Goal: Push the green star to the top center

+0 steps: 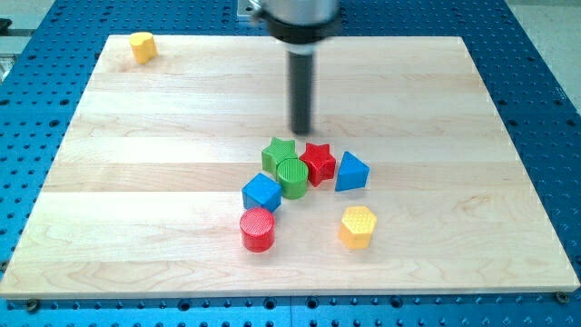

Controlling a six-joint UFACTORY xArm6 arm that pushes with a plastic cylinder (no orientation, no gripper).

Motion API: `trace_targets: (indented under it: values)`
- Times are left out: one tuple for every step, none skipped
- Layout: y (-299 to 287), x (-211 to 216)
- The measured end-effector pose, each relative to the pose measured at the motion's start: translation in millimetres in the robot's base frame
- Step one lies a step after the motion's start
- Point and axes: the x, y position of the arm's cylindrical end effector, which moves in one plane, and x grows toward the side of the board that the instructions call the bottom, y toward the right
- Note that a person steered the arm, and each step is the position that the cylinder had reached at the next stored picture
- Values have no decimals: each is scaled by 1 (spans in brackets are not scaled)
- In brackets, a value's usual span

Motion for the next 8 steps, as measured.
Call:
trace_targets:
  values:
    - [70,-4]
    - [121,46]
    - [58,114]
    - [-31,138]
    - [-93,127]
    - [-104,96]
    - [-102,79]
    - [-89,67]
